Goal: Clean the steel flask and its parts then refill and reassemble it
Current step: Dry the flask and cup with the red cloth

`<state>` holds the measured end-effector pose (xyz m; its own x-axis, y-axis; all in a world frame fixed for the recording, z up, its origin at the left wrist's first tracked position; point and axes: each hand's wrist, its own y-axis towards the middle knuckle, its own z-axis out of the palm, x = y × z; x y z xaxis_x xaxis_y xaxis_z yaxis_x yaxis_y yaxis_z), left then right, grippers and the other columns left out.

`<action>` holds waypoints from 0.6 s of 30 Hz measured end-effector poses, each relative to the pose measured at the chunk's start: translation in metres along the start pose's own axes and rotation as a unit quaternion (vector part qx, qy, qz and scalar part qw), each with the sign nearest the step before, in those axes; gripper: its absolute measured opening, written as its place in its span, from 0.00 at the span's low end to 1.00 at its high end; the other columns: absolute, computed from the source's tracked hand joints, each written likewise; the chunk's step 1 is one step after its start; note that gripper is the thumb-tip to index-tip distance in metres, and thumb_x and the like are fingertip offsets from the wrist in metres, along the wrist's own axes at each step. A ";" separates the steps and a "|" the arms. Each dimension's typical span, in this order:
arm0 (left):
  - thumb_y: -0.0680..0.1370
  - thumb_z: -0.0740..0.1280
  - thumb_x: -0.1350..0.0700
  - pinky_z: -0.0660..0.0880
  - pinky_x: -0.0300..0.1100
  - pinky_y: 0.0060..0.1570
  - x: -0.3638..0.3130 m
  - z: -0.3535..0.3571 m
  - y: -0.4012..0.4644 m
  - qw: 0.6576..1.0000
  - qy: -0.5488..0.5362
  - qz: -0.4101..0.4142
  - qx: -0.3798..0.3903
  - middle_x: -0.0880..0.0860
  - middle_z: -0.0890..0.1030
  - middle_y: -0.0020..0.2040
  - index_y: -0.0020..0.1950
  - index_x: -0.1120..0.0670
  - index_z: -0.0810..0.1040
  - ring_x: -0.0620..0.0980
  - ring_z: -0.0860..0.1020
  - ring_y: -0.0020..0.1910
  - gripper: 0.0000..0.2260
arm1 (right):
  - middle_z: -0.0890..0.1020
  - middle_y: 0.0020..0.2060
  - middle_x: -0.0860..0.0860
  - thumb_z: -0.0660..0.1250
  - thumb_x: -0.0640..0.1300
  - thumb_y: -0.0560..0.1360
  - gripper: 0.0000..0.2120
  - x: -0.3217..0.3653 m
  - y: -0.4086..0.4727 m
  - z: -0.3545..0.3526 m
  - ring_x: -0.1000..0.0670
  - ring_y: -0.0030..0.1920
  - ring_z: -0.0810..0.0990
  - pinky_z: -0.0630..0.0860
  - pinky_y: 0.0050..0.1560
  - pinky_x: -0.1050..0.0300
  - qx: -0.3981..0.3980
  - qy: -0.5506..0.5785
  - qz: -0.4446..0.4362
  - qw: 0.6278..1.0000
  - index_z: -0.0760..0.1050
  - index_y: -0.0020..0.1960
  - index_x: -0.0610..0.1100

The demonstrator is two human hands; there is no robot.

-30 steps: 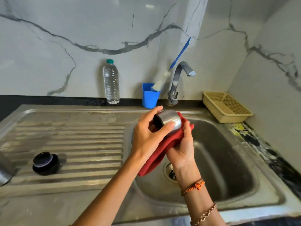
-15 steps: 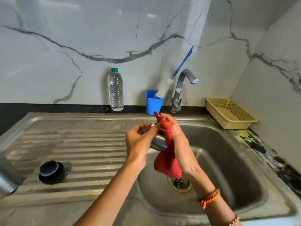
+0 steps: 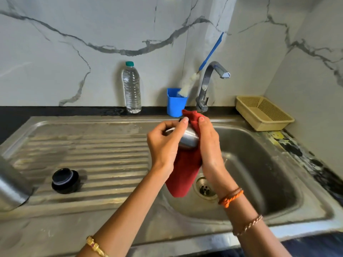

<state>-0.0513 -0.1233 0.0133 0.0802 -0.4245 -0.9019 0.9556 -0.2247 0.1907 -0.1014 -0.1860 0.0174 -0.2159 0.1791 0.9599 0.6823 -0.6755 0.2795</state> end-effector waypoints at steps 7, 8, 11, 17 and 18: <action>0.72 0.72 0.57 0.74 0.40 0.35 0.010 -0.010 -0.001 0.999 -0.007 -0.041 -0.027 0.47 0.79 0.27 0.28 0.52 0.77 0.43 0.76 0.29 0.12 | 0.66 0.67 0.53 0.53 0.52 0.76 0.20 -0.031 -0.039 0.025 0.62 0.68 0.63 0.61 0.70 0.59 -0.021 -0.146 -0.185 0.972 0.69 0.66 0.48; 0.72 0.72 0.58 0.73 0.40 0.35 0.009 -0.009 -0.001 0.999 -0.005 -0.028 -0.025 0.46 0.78 0.26 0.26 0.52 0.77 0.42 0.74 0.29 0.14 | 0.72 0.61 0.54 0.54 0.52 0.75 0.17 -0.023 -0.031 0.022 0.62 0.63 0.67 0.64 0.66 0.60 -0.024 -0.122 -0.164 0.979 0.71 0.61 0.51; 0.67 0.74 0.54 0.73 0.38 0.40 0.002 -0.010 0.003 0.999 0.010 0.044 0.024 0.45 0.79 0.30 0.26 0.50 0.77 0.42 0.75 0.33 0.11 | 0.81 0.43 0.51 0.59 0.53 0.71 0.12 0.005 0.002 0.013 0.51 0.47 0.78 0.74 0.52 0.52 -0.008 0.048 0.055 0.997 0.78 0.46 0.50; 0.69 0.69 0.50 0.73 0.32 0.48 -0.005 -0.008 0.004 0.981 0.061 0.160 0.095 0.44 0.83 0.41 0.40 0.49 0.80 0.39 0.80 0.44 0.04 | 0.81 0.45 0.41 0.65 0.52 0.65 0.19 0.001 0.003 0.014 0.43 0.46 0.79 0.75 0.54 0.44 -0.070 0.265 0.150 0.950 0.80 0.49 0.40; 0.71 0.68 0.50 0.72 0.31 0.50 -0.004 -0.008 0.005 0.973 0.092 0.194 0.085 0.45 0.82 0.43 0.42 0.50 0.81 0.36 0.79 0.45 0.06 | 0.81 0.49 0.41 0.64 0.52 0.68 0.21 0.000 -0.003 0.018 0.42 0.50 0.80 0.73 0.59 0.42 -0.104 0.270 0.121 0.949 0.78 0.54 0.39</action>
<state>-0.0450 -0.1157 0.0149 0.4896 -0.3458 -0.8004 0.7839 -0.2273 0.5777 -0.0909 -0.1712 0.0170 -0.4351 -0.3546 0.8276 0.6167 -0.7871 -0.0130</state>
